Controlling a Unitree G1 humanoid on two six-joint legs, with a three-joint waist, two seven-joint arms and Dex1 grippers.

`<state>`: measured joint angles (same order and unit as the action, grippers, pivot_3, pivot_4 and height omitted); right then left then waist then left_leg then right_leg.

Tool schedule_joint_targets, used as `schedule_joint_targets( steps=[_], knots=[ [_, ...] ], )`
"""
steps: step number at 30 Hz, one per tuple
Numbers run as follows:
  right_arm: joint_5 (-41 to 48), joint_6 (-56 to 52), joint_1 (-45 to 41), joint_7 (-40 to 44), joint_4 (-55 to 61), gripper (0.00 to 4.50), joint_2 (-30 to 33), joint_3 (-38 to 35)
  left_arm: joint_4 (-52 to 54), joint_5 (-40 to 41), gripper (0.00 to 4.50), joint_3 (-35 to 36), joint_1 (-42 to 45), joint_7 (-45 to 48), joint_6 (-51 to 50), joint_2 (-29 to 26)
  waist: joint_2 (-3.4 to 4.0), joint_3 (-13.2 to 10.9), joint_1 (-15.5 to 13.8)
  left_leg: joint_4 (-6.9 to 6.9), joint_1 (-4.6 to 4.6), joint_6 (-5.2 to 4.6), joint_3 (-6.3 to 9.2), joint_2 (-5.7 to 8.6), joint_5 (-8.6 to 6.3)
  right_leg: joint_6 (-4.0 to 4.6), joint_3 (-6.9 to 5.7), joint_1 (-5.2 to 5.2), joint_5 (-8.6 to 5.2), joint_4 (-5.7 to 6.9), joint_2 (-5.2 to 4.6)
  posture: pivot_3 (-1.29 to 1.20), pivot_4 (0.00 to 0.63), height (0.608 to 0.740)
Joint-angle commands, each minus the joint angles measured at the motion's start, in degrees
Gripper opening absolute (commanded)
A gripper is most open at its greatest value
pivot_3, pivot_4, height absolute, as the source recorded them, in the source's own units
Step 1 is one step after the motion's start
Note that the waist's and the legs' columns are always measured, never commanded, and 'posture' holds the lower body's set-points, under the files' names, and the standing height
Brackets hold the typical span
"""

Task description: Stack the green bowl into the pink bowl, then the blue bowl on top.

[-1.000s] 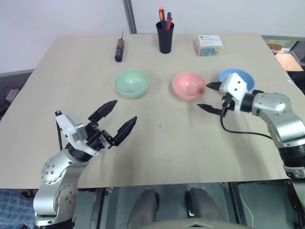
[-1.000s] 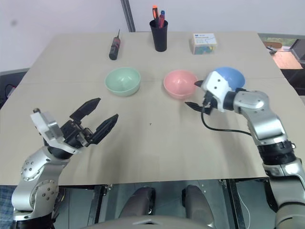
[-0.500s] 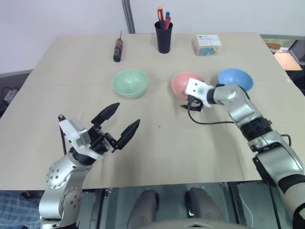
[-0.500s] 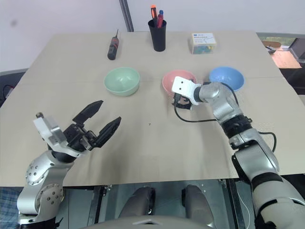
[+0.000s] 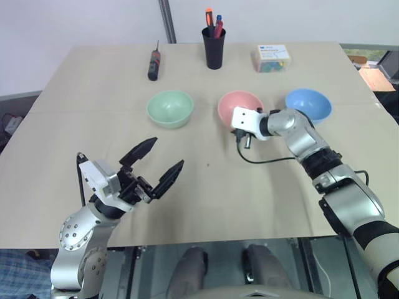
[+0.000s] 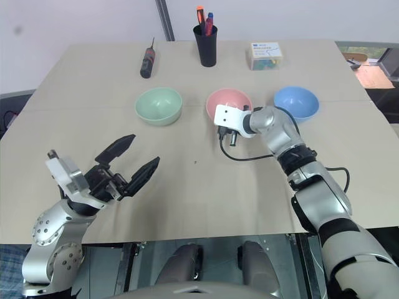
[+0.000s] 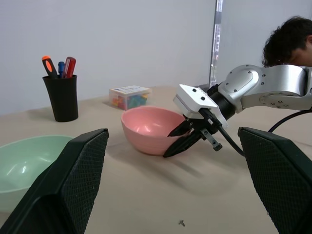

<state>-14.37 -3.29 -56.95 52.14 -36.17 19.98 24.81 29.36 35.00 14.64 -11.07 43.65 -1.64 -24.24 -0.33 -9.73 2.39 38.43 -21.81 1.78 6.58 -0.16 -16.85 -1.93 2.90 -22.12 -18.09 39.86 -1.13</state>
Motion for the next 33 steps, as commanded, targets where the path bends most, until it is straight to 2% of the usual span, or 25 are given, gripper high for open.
schedule_joint_targets(
  steps=[1, 8, 13, 16, 19, 20, 21, 22, 23, 25, 28, 30, 33],
  knots=[
    [3.06, 0.0, 3.83, 5.92, 13.56, 0.03, 2.27, -0.66, 1.59, 0.1, 4.5, 0.31, 0.18, 0.62, 1.13, -0.88, 0.0, 0.0, 0.0, 0.0, -0.02, 0.0, 0.0, 0.0, 0.0, 0.0, 0.0, -0.02, 0.0, 0.0, 0.0, 0.0, 0.15, 0.739],
    [7.66, -4.9, 15.85, 18.31, 41.69, 0.03, 10.72, 1.31, 0.22, 0.04, 4.5, -0.22, 0.78, 1.75, 0.99, -2.01, 0.0, 0.0, -0.27, -0.02, -0.19, -0.01, 0.06, 0.0, -0.01, 0.0, -0.04, -0.18, 0.0, -0.02, -0.14, 0.0, 0.15, 0.739],
    [8.22, -9.33, 19.63, 18.71, 49.31, 0.03, 12.02, 1.85, -0.77, 0.36, 4.5, -0.07, 1.93, 2.18, 0.81, -2.6, -0.01, 0.0, 0.03, 0.0, -0.07, -0.12, 0.05, 0.0, -0.06, 0.0, -0.02, -0.07, 0.0, 0.02, -0.14, 0.0, 0.15, 0.739],
    [7.78, -9.56, 20.11, 18.62, 49.55, 0.89, 12.38, 2.27, -1.82, 0.46, 4.5, -0.36, 3.32, 2.76, 0.55, -3.16, -0.01, 0.0, -0.07, 0.0, 0.03, -0.14, 0.06, -0.01, -0.08, 0.0, -0.03, 0.0, 0.0, 0.04, -0.09, 0.0, 0.15, 0.739],
    [8.26, -10.75, 20.09, 17.91, 50.0, 2.14, 11.91, 1.9, -2.46, 0.3, 4.5, -0.5, 4.13, 3.45, 0.47, -3.8, -0.01, 0.0, -0.2, 0.01, 0.02, -0.08, 0.12, 0.01, -0.04, 0.0, -0.1, 0.04, 0.0, 0.0, -0.04, 0.0, 0.15, 0.739],
    [8.68, -11.5, 20.13, 17.97, 50.33, 2.58, 11.88, 1.73, -2.61, 0.03, 4.5, -0.63, 4.26, 3.78, 0.53, -4.13, -0.01, 0.0, -0.19, 0.01, 0.0, -0.04, 0.12, 0.01, -0.02, 0.0, -0.09, 0.04, 0.0, -0.02, -0.05, 0.0, 0.15, 0.739],
    [8.94, -12.08, 20.15, 18.03, 50.63, 3.34, 11.84, 1.71, -2.73, -0.1, 4.5, -0.64, 4.26, 4.07, 0.61, -4.36, -0.01, 0.0, -0.18, 0.01, -0.02, 0.0, 0.11, 0.02, 0.0, 0.0, -0.09, 0.04, 0.0, -0.05, -0.06, 0.0, 0.15, 0.739],
    [10.31, -14.05, 20.44, 18.52, 51.82, 3.89, 12.01, 1.07, -2.89, 0.0, 4.5, -0.74, 4.59, 3.78, -0.03, -4.58, -0.01, 0.0, -0.19, 0.0, -0.03, 0.0, 0.11, 0.02, 0.0, 0.0, -0.09, 0.04, 0.0, -0.06, -0.09, 0.0, 0.15, 0.739],
    [12.33, -16.82, 20.8, 19.27, 53.43, 3.93, 12.22, 0.17, -2.94, 0.11, 4.5, -0.81, 4.91, 3.48, -0.58, -4.74, -0.01, 0.0, -0.19, 0.0, -0.03, 0.0, 0.11, 0.02, 0.0, 0.0, -0.09, 0.04, 0.0, -0.06, -0.1, 0.0, 0.15, 0.739],
    [16.92, -23.45, 21.32, 19.71, 56.87, 4.42, 12.14, -2.44, -2.79, 0.31, 4.5, -0.75, 5.59, 2.64, -1.66, -4.91, -0.01, 0.0, -0.2, 0.0, -0.05, 0.0, 0.15, 0.02, 0.0, 0.0, -0.1, 0.03, 0.0, -0.06, -0.13, 0.0, 0.15, 0.739],
    [23.68, -31.35, 21.43, 19.79, 60.88, 4.42, 13.59, -7.66, -2.92, -0.5, 4.5, -0.21, 7.79, 0.05, -2.65, -4.78, -0.02, 0.0, -0.3, 0.01, -0.07, -0.04, 0.2, 0.01, -0.02, 0.0, -0.15, 0.03, 0.0, -0.05, -0.14, 0.0, 0.15, 0.739],
    [28.0, -36.14, 21.14, 18.54, 62.47, 4.42, 14.56, -12.52, -3.94, -4.01, 4.5, 0.08, 10.17, -4.95, -5.18, -5.39, -0.02, 0.0, -0.44, 0.05, -0.01, -0.19, 0.29, 0.05, -0.11, 0.0, -0.24, 0.17, 0.0, -0.05, -0.17, 0.0, 0.15, 0.739],
    [32.51, -41.32, 20.41, 15.5, 61.67, 4.42, 16.28, -20.63, -4.55, -2.3, 4.5, -0.94, 13.25, -7.02, -14.55, -8.9, -0.03, -0.01, -0.54, 0.06, 0.03, -0.22, 0.36, 0.08, -0.13, 0.0, -0.32, 0.23, 0.0, -0.05, -0.17, 0.0, 0.15, 0.739]
  ],
)
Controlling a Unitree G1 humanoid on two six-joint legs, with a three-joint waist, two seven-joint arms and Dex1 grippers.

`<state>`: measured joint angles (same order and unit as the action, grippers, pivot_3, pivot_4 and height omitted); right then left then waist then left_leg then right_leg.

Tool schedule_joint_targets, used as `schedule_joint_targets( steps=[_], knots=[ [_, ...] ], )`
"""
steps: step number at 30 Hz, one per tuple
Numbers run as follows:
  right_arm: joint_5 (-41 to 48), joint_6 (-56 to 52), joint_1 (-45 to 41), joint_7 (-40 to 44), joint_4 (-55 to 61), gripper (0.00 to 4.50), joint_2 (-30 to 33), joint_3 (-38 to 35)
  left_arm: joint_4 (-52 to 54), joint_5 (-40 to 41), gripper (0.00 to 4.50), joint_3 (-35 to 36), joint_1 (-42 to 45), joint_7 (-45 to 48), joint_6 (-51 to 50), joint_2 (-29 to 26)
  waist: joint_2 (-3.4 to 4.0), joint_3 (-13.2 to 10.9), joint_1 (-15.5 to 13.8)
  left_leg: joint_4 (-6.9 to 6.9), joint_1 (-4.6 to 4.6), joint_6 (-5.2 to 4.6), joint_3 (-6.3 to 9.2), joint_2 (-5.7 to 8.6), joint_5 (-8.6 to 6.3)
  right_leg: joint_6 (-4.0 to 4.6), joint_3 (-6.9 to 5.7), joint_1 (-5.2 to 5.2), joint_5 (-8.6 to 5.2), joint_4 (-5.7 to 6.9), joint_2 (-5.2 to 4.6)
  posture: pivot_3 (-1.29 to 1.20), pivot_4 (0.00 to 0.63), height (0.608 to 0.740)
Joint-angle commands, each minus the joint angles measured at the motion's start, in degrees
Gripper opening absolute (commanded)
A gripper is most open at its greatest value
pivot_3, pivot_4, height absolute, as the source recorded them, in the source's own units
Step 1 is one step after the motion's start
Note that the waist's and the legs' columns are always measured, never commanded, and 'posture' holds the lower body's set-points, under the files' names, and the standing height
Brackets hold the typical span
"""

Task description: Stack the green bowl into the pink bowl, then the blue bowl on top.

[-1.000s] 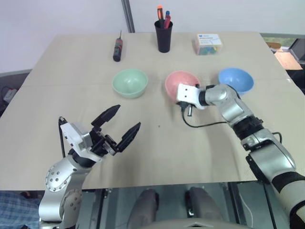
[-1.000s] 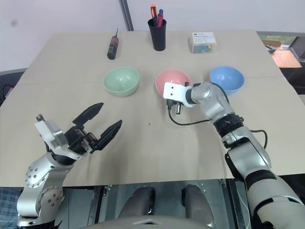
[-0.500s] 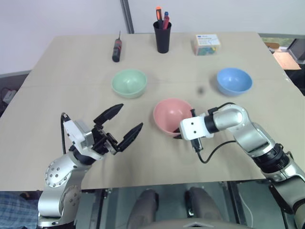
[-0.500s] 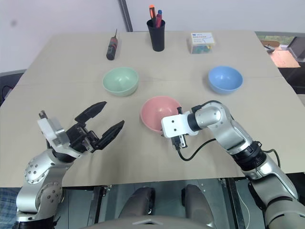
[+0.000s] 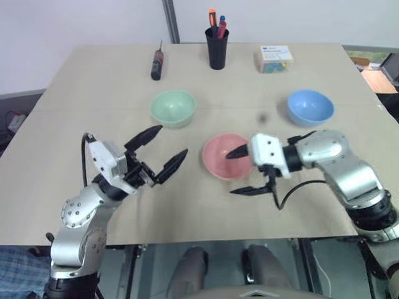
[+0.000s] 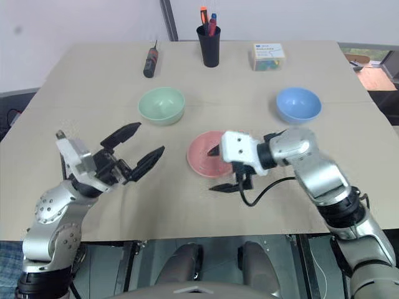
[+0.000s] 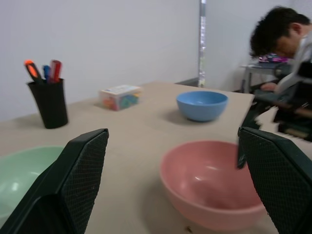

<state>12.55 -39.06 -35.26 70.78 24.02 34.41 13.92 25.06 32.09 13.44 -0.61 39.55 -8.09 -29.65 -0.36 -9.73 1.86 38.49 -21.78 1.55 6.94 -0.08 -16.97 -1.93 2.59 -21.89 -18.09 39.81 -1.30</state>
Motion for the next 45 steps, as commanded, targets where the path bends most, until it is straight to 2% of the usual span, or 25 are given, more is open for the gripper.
schedule_joint_targets(
  steps=[1, 5, 8, 11, 16, 21, 30, 33, 36, 37, 38, 39, 40, 42, 45],
  knots=[
    [6.92, -6.26, -1.09, -4.01, 0.76, 4.42, 2.51, -12.33, -1.26, 0.76, 4.5, -0.11, 4.51, -3.4, -10.37, -4.28, 0.0, -0.01, 0.01, 0.0, 0.0, -0.01, 0.01, 0.01, 0.0, 0.0, -0.01, 0.0, 0.0, 0.01, 0.1, 0.0, 0.15, 0.739],
    [15.32, -10.02, -0.01, -6.32, -0.67, 4.42, 3.39, -23.07, -6.67, -5.51, 4.5, -2.95, 12.4, -7.48, -14.9, -6.47, -0.01, -0.02, 0.05, 0.0, -0.04, -0.01, 0.0, 0.05, 0.0, 0.0, -0.03, 0.0, 0.0, -0.02, 0.25, 0.0, 0.15, 0.739],
    [23.88, -14.61, -0.37, -8.54, 0.21, 4.42, 4.03, -31.76, -12.41, -11.94, 4.5, -8.4, 19.91, -8.19, -16.83, -8.04, -0.01, -0.03, 0.0, -0.01, -0.07, 0.0, -0.06, 0.06, 0.0, 0.0, -0.05, -0.01, 0.0, -0.02, 0.26, 0.0, 0.15, 0.739],
    [31.29, -17.88, -0.74, -11.54, 2.15, 4.42, 4.65, -36.61, -18.01, -17.02, 4.5, -12.86, 26.05, -7.13, -18.1, -9.49, -0.02, -0.03, 0.01, 0.0, -0.1, 0.0, -0.19, 0.31, 0.0, 0.0, -0.1, 0.0, 0.0, -0.01, 0.24, 0.0, 0.15, 0.739],
    [36.23, -18.61, 1.32, -16.4, 4.57, 4.42, 6.67, -38.16, -25.53, -21.81, 4.5, -17.06, 32.82, -6.83, -20.44, -8.73, -0.02, -0.04, 0.58, -0.05, -0.09, 0.01, -0.23, 0.29, 0.01, -0.01, 0.01, -0.05, 0.0, -0.02, 0.25, 0.0, 0.15, 0.739],
    [38.86, -17.66, 3.23, -19.79, 6.2, 4.42, 7.99, -37.99, -32.16, -26.56, 4.5, -21.24, 36.29, -4.31, -17.89, -8.11, -0.02, -0.04, 0.36, -0.01, -0.15, 0.01, -0.28, 0.33, 0.01, -0.01, -0.02, -0.07, -0.01, -0.01, 0.21, 0.0, 0.15, 0.739],
    [40.87, -15.61, 4.22, -23.39, 6.4, 4.42, 9.98, -36.25, -52.68, -33.48, 4.5, -24.55, 45.72, -2.14, -5.23, -5.29, -0.04, -0.05, 0.32, 0.04, -0.19, 0.06, -0.24, 0.34, 0.04, -0.01, -0.08, -0.07, -0.01, 0.0, 0.21, 0.0, 0.15, 0.739],
    [41.24, -14.98, 4.81, -23.55, 6.3, 4.5, 10.95, -36.03, -55.87, -34.42, 3.73, -24.37, 47.07, -1.37, -2.39, -4.88, -0.04, -0.05, 0.38, 0.05, -0.25, 0.07, -0.25, 0.35, 0.05, -0.01, -0.07, -0.12, -0.01, -0.01, 0.2, 0.0, 0.15, 0.739],
    [41.79, -14.52, 4.92, -23.74, 6.27, 4.5, 11.66, -35.69, -57.61, -34.95, 2.34, -24.1, 47.26, -0.73, -0.77, -4.71, -0.04, -0.05, 0.43, 0.06, -0.39, 0.17, -0.29, 0.35, 0.1, -0.01, -0.04, -0.32, -0.01, 0.03, 0.19, 0.0, 0.15, 0.739],
    [41.54, -14.14, 4.92, -23.8, 6.24, 4.5, 11.9, -35.4, -58.08, -35.1, 2.09, -23.94, 47.23, -0.62, -0.42, -4.71, -0.04, -0.05, 0.43, 0.07, -0.42, 0.2, -0.27, 0.35, 0.12, -0.01, -0.05, -0.35, -0.01, 0.05, 0.2, 0.0, 0.15, 0.739],
    [41.09, -13.75, 4.94, -24.0, 6.13, 4.5, 12.14, -35.07, -58.61, -35.25, 1.49, -23.79, 47.29, -0.49, -0.26, -4.71, -0.04, -0.05, 0.43, 0.07, -0.43, 0.21, -0.28, 0.35, 0.13, -0.01, -0.05, -0.36, -0.01, 0.06, 0.2, 0.0, 0.15, 0.739],
    [40.8, -13.46, 5.03, -24.12, 5.99, 4.5, 12.37, -34.8, -59.07, -35.29, 1.13, -23.64, 47.36, -0.34, -0.29, -4.71, -0.04, -0.05, 0.43, 0.08, -0.45, 0.21, -0.27, 0.35, 0.13, -0.01, -0.05, -0.38, -0.01, 0.06, 0.2, 0.0, 0.15, 0.739],
    [40.97, -13.25, 5.24, -23.98, 5.92, 4.5, 12.55, -34.76, -59.34, -35.33, 0.58, -23.57, 47.36, -0.02, -0.37, -4.76, -0.04, -0.05, 0.41, 0.1, -0.48, 0.2, -0.27, 0.35, 0.13, -0.01, -0.05, -0.39, -0.01, 0.07, 0.2, 0.0, 0.15, 0.739],
    [41.09, -12.78, 5.36, -23.75, 5.59, 4.5, 12.83, -34.37, -59.82, -35.31, 0.02, -23.27, 47.51, 0.63, -0.39, -4.66, 0.0, 0.01, 0.35, 0.2, -0.55, 0.2, -0.22, 0.35, 0.12, -0.01, -0.1, -0.42, -0.01, 0.11, 0.2, 0.0, 0.15, 0.739],
    [41.55, -12.22, 5.1, -23.28, 5.29, 4.5, 13.08, -33.81, -59.65, -35.55, 0.02, -22.99, 47.9, 1.89, -0.61, -4.69, 0.01, 0.01, 0.39, 0.26, -0.6, 0.15, -0.21, 0.39, 0.1, -0.01, -0.11, -0.44, -0.01, 0.14, 0.19, 0.0, 0.15, 0.739]
  ],
)
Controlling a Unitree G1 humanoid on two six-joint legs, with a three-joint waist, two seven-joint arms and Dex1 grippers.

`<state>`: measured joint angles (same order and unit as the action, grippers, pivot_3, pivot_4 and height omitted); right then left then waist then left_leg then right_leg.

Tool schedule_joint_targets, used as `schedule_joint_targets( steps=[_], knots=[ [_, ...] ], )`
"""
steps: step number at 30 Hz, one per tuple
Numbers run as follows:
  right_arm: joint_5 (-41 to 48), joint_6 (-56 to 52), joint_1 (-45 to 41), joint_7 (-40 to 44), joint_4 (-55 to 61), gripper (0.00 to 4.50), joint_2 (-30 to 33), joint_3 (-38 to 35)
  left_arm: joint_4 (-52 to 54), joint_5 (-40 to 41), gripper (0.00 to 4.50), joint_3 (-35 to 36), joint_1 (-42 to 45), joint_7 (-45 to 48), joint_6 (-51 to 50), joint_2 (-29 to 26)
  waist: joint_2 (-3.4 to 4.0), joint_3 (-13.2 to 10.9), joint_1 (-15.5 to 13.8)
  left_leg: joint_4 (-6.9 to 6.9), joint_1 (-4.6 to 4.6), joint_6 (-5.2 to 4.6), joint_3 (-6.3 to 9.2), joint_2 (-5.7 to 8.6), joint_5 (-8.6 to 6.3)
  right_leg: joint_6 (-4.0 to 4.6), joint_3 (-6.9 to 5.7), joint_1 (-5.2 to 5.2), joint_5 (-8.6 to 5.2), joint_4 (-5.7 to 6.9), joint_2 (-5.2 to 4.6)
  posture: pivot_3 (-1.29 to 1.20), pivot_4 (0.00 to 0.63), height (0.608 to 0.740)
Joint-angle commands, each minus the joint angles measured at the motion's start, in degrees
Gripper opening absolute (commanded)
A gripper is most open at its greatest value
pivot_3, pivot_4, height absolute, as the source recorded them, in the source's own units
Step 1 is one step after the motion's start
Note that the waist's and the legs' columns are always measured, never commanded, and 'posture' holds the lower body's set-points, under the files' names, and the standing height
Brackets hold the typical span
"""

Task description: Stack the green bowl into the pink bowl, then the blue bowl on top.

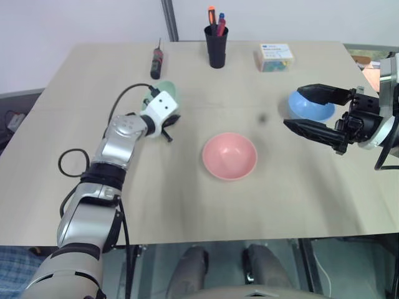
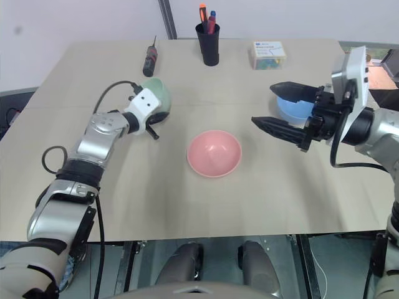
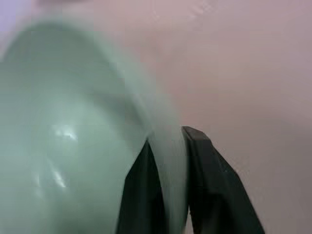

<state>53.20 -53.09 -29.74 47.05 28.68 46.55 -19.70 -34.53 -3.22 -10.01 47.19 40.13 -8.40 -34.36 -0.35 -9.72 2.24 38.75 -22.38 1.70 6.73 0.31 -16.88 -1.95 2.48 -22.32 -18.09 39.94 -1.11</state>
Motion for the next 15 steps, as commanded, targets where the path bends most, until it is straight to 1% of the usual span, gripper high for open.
schedule_joint_targets(
  steps=[1, 5, 8, 11, 15],
  knots=[
    [0.93, 1.97, -0.53, 0.52, 0.51, 4.5, 1.02, 0.0, -0.06, -0.3, 0.02, 0.55, 0.32, 1.61, -0.38, 0.02, 0.0, 0.0, 0.0, 0.1, -0.07, 0.02, 0.05, 0.0, 0.01, 0.0, -0.04, -0.04, 0.0, 0.03, 0.01, 0.0, 0.15, 0.739],
    [0.72, 2.81, -0.5, 0.55, 0.1, 4.5, 1.22, 0.72, 0.26, -0.55, 0.02, 0.46, 0.87, 3.43, -0.55, -0.2, 0.0, 0.0, 0.0, 0.2, -0.18, 0.05, 0.12, 0.01, 0.03, 0.0, -0.11, -0.06, 0.0, 0.04, 0.0, 0.0, 0.15, 0.739],
    [0.86, 3.27, 0.03, 0.52, 0.31, 4.5, 1.21, 0.97, 2.45, -0.03, 0.02, 0.19, 1.14, 6.4, -1.15, -0.53, 0.0, 0.0, -0.03, 0.23, -0.2, 0.05, 0.16, 0.02, 0.03, 0.0, -0.14, -0.06, 0.0, 0.04, 0.0, 0.0, 0.15, 0.739],
    [1.1, 3.47, -0.14, 0.39, -0.01, 4.5, 1.14, 1.14, 7.76, 2.5, 0.02, -0.16, 1.67, 12.61, -1.92, -0.33, 0.0, 0.0, -0.12, 0.27, -0.28, 0.06, 0.21, 0.03, 0.03, 0.0, -0.19, -0.07, 0.0, 0.04, 0.0, 0.0, 0.15, 0.739],
    [1.03, 3.81, 0.0, 0.51, -0.07, 4.5, 0.95, 1.61, 16.71, 3.98, 0.02, -2.58, 1.34, 21.42, -4.55, -1.45, -0.02, -0.01, -0.01, 0.4, -0.51, 0.07, 0.24, 0.05, 0.04, 0.0, -0.22, -0.22, 0.0, 0.06, -0.01, 0.0, 0.15, 0.739]
  ],
)
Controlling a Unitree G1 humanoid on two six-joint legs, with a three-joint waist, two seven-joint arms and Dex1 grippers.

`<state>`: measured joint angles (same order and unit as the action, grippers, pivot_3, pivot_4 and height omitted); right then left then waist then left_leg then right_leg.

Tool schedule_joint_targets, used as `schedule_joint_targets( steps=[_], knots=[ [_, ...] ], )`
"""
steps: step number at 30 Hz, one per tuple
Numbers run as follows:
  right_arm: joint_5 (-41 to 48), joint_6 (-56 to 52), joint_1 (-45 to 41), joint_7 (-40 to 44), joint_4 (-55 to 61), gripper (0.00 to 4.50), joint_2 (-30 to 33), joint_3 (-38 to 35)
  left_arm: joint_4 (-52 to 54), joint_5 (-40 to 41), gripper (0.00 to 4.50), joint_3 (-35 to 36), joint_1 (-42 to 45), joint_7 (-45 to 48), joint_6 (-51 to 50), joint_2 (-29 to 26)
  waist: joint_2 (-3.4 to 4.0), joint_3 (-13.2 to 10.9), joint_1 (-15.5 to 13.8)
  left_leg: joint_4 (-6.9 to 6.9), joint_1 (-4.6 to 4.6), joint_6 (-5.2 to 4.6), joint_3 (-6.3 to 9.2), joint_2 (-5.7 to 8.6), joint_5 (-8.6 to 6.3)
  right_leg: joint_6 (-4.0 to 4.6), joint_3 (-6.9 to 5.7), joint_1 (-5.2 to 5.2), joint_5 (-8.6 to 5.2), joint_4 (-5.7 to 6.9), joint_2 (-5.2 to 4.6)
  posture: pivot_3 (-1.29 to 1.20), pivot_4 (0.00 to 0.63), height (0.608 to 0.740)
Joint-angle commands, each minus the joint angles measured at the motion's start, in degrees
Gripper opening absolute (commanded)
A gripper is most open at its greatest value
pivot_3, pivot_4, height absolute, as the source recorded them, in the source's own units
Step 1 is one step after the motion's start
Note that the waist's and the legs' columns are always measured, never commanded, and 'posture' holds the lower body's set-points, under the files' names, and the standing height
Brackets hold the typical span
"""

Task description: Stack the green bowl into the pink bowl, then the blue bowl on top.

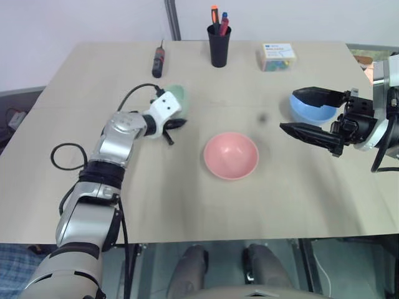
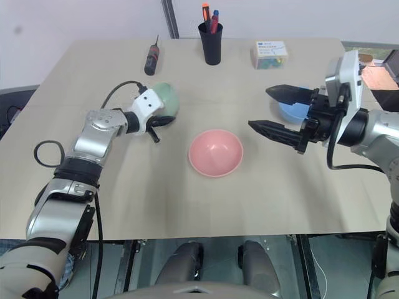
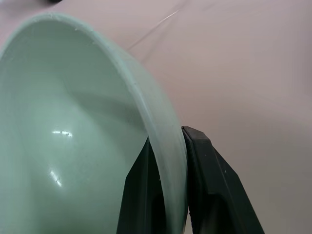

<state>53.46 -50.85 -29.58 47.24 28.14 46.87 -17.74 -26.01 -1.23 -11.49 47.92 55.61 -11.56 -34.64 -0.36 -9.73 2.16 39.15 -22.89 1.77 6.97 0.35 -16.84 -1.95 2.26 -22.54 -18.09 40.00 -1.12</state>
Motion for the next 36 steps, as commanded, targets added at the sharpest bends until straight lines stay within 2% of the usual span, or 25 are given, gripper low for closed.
schedule_joint_targets(
  steps=[1, 8, 13, 21, 22, 25, 26, 27, 30, 36],
  knots=[
    [0.83, 1.57, -0.08, 0.4, 0.52, 4.5, 0.61, -0.21, 10.44, 2.5, 0.02, -1.48, 0.55, 7.51, -2.18, -1.29, 0.0, 0.0, 0.12, -0.01, 0.0, 0.0, 0.0, 0.0, 0.0, 0.0, 0.01, -0.02, 0.0, 0.0, 0.0, 0.0, 0.15, 0.739],
    [0.61, 2.18, 0.33, 0.66, 0.54, 4.5, 0.76, 0.52, 26.95, 5.86, 0.02, -4.44, 0.34, 16.61, 0.0, -1.34, 0.0, 0.0, 0.19, -0.01, 0.03, 0.0, -0.07, -0.04, 0.0, 0.0, 0.08, -0.03, 0.0, 0.04, 0.02, 0.0, 0.15, 0.739],
    [0.47, 2.67, 0.57, 0.59, 0.74, 4.5, 0.69, 0.99, 33.8, 8.01, 0.02, -6.26, -1.34, 22.98, 0.2, -4.21, 0.0, 0.0, 0.25, 0.01, 0.05, -0.01, -0.11, -0.05, -0.01, 0.0, 0.11, -0.03, 0.0, 0.09, 0.07, 0.0, 0.15, 0.739],
    [1.28, 2.72, 1.3, -0.5, 1.15, 4.5, 0.51, 0.25, 32.63, 8.75, 0.02, -5.71, 1.1, 22.51, -2.02, -3.63, 0.0, -0.01, 0.08, 0.1, 0.05, -0.09, -0.09, -0.04, -0.05, 0.0, 0.09, -0.02, 0.0, 0.16, 0.08, 0.0, 0.15, 0.739],
    [1.18, 2.84, 1.41, -0.32, 1.18, 4.5, 0.69, 0.36, 32.42, 8.83, 0.97, -5.58, 1.14, 22.26, -1.94, -3.45, 0.0, -0.01, 0.08, 0.1, 0.06, -0.08, -0.1, -0.04, -0.05, 0.0, 0.1, -0.02, 0.0, 0.16, 0.08, 0.0, 0.15, 0.739],
    [1.1, 3.05, 1.53, -0.14, 0.91, 4.5, 0.89, 0.48, 32.28, 10.7, 1.91, -3.56, 1.73, 20.01, -3.4, -1.79, 0.0, -0.01, 0.12, 0.1, 0.06, -0.06, -0.1, -0.04, -0.04, 0.0, 0.09, -0.02, 0.0, 0.16, 0.08, 0.0, 0.15, 0.739],
    [1.05, 3.11, 1.55, -0.11, 0.81, 4.5, 0.88, 0.58, 32.37, 11.56, 2.57, -2.64, 2.07, 19.1, -4.56, -1.19, 0.0, -0.01, 0.13, 0.1, 0.06, -0.06, -0.1, -0.04, -0.03, 0.0, 0.09, -0.02, 0.0, 0.16, 0.08, 0.0, 0.15, 0.739],
    [0.85, 3.22, 1.58, 0.01, 0.75, 4.5, 0.89, 0.84, 32.44, 12.34, 2.64, -1.8, 2.22, 18.46, -5.57, -0.86, 0.0, -0.01, 0.14, 0.1, 0.06, -0.05, -0.1, -0.04, -0.03, 0.0, 0.1, -0.02, 0.0, 0.16, 0.08, 0.0, 0.15, 0.739],
    [0.65, 3.45, 1.38, 0.33, 0.3, 4.5, 0.88, 1.35, 33.74, 15.56, 3.54, 0.51, 1.58, 18.58, -8.09, -1.23, 0.0, -0.01, 0.18, 0.12, 0.06, -0.06, -0.09, -0.05, -0.03, 0.0, 0.1, -0.02, 0.0, 0.21, 0.08, 0.0, 0.15, 0.739],
    [-0.76, 4.21, 0.79, 1.49, -1.29, 4.5, 0.95, 2.91, 34.44, 23.09, 3.54, 8.08, 1.88, 13.54, -14.94, -0.01, -0.01, -0.01, 0.2, 0.16, 0.09, -0.03, -0.1, -0.05, -0.02, 0.0, 0.11, -0.02, 0.0, 0.26, 0.08, 0.0, 0.15, 0.739]
  ],
)
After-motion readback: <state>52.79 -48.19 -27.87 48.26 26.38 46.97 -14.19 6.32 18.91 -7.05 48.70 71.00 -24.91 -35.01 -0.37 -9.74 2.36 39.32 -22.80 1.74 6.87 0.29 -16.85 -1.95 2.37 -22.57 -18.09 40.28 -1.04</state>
